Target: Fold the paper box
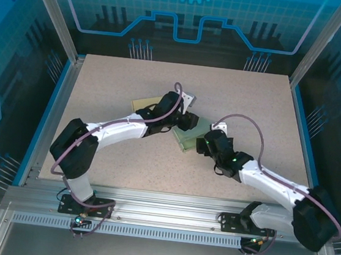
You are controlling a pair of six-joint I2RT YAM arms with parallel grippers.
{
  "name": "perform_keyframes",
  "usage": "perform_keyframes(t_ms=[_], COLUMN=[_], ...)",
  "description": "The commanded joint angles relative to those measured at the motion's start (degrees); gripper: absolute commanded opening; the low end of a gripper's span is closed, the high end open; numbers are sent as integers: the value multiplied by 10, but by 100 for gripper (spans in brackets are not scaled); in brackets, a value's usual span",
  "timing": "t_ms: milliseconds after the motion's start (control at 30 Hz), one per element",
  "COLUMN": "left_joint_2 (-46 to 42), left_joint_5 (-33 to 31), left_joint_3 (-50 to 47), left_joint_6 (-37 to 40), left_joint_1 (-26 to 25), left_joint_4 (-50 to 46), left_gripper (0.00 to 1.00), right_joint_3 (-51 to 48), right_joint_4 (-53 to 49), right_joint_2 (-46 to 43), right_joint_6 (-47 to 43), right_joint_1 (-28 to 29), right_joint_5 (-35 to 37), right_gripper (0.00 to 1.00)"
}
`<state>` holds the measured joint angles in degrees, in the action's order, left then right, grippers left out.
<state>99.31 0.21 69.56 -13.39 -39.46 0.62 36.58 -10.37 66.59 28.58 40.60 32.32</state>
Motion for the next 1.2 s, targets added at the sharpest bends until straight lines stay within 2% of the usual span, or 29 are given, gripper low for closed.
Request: perform_keyframes(t_ms=[0,67,133,267,367,533,633,733,900,1100,1167], left_joint_2=[14,19,26,42,58,78,93,106,117,105,86], left_joint_5=[60,73,83,114,124,129,129,132,115,110,110], left_joint_3=[19,12,0,-24,-36,-55,-64,-73,-91,-111,-111], left_joint_6=[-12,-22,-31,-53,-63,-69,-71,-79,-78,-79,-73], left_joint_1=[7,8,8,9,8,10,12,15,18,24,25], left_joint_4=[-18,-9,1,32,47,75,87,99,108,114,110], left_gripper=[50,50,49,48,48,48,48,48,48,49,52], right_joint_3=[48,68,91,157,199,257,287,303,311,297,292], right_joint_4=[-116,-157,-194,-254,-269,-253,-239,-222,-200,-177,-170], right_joint_2=[-59,-87,-106,-95,-51,59,134,197,282,349,362], right_joint_6=[5,6,7,13,4,-17,-39,-51,-63,-66,-67], right_joint_1=[8,8,5,-25,-69,-168,-206,-223,-240,-243,-243], right_joint_5=[-14,-15,-17,-24,-57,-195,-273,-331,-400,-418,-424], right_gripper=[96,100,100,100,100,100,100,100,88,82,82])
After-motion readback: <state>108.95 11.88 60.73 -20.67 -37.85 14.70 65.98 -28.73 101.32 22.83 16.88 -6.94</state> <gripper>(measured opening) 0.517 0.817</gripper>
